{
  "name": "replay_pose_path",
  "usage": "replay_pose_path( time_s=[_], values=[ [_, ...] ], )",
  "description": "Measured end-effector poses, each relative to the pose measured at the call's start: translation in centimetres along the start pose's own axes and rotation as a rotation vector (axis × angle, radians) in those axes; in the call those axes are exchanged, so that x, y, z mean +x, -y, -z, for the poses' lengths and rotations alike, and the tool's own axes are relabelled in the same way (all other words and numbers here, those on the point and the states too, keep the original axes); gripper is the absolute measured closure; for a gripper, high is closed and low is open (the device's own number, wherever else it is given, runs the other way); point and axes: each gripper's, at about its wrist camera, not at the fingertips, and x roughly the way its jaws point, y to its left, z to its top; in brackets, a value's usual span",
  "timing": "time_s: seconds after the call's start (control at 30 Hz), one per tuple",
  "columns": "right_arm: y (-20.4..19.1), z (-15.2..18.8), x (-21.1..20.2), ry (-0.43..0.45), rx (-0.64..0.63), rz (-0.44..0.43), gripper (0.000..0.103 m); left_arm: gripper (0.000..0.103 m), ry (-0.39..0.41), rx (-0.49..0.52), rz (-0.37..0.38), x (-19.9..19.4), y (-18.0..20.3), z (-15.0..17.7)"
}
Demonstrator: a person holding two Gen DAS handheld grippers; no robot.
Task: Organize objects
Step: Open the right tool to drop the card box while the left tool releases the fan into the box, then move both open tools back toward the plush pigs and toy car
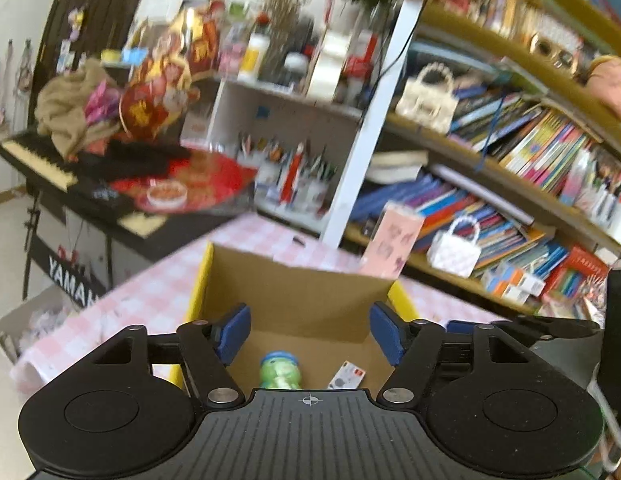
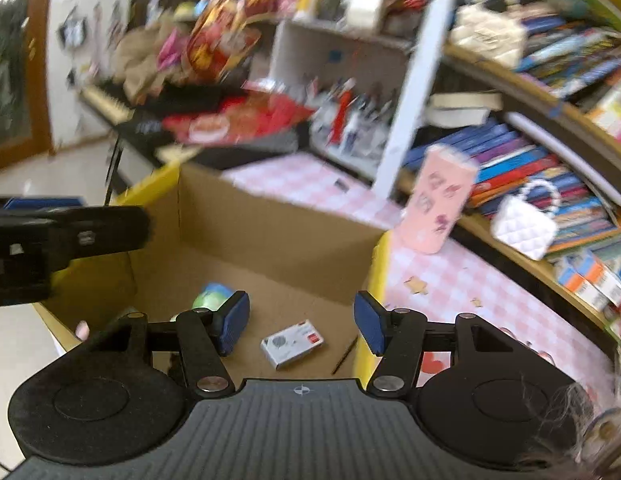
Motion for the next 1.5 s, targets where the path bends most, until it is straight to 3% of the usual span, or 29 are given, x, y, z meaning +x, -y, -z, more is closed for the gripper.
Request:
replay_pose_path(
  time_s=[0.17, 0.3, 0.5, 0.67, 0.97, 1.23, 1.5],
  values=[
    [0.1, 1.2, -4.2, 0.05, 0.117, 0.035, 0.047, 0.034, 0.02, 0.069, -0.002, -3.3, 0.1, 0.9],
    [-1.2, 3.3, -6.3, 0.048, 0.159, 0.064, 0.047, 0.024, -0.009, 0.11, -0.031, -5.1, 0.0, 2.8],
    [-3.6, 7.7, -8.7, -0.009, 0.214, 0.119, 0.047, 0.022, -0.096, 0.138, -0.092, -7.7, -0.9, 6.5],
    [-5.9, 11.5, -10.2, -0.071, 0.236, 0.156, 0.046, 0.02, -0.16, 0.159, -0.099, -9.3, -0.9, 8.8],
    [-7.7, 15.4, -12.4, -0.138, 0.24, 0.184, 0.044, 0.019, -0.247, 0.225, -0.039, -10.6, 0.2, 11.8],
    [-6.0, 18.4, -15.4, -0.176, 0.335, 0.311, 0.041, 0.019, -0.319, 0.294, 0.083, -10.3, 3.2, 13.3],
    [-3.2, 19.9, -17.5, -0.173, 0.417, 0.424, 0.041, 0.014, -0.308, 0.368, 0.181, -9.5, 7.0, 13.4]
  ],
)
